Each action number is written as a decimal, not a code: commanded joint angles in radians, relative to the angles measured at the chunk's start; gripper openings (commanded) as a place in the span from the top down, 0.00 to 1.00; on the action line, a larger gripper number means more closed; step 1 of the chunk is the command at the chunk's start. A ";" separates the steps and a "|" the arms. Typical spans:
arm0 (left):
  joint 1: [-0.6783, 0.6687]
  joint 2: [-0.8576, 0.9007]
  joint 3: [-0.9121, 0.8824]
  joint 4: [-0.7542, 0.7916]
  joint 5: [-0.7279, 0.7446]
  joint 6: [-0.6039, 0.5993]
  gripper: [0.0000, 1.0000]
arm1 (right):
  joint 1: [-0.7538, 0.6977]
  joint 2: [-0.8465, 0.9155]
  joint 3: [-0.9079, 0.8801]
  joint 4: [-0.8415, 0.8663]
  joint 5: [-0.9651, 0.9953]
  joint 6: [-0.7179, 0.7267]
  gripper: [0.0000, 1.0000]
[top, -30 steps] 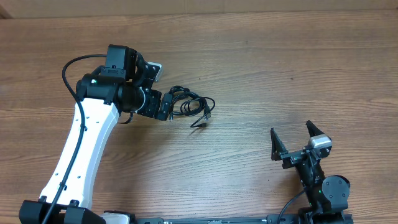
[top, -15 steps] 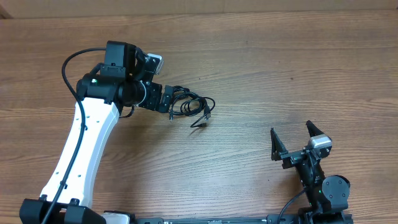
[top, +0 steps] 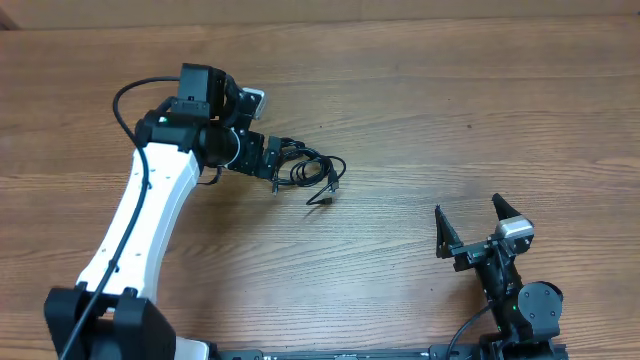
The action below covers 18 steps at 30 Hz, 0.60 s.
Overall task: Untangle cables
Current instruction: 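Lower the left gripper onto the cable bundle and close on the loops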
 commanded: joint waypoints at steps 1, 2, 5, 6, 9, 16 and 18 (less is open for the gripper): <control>-0.005 0.047 0.019 0.008 0.020 -0.034 0.00 | -0.003 -0.008 -0.011 0.003 0.010 0.006 0.00; -0.005 0.059 0.019 0.010 0.019 -0.043 0.00 | -0.003 -0.008 -0.011 0.003 0.010 0.006 0.00; -0.005 0.085 0.019 0.011 0.020 -0.056 0.00 | -0.003 -0.008 -0.011 0.003 0.010 0.006 0.00; -0.006 0.088 0.019 0.011 0.021 -0.058 0.00 | -0.003 -0.008 -0.011 0.003 0.010 0.006 0.00; -0.013 0.101 0.019 0.014 0.019 -0.058 0.00 | -0.003 -0.008 -0.011 0.003 0.010 0.006 0.00; -0.023 0.115 0.019 0.048 0.019 -0.058 0.00 | -0.003 -0.008 -0.011 0.003 0.010 0.006 0.00; -0.023 0.121 0.019 0.052 0.019 -0.057 0.00 | -0.003 -0.008 -0.011 0.003 0.010 0.006 0.00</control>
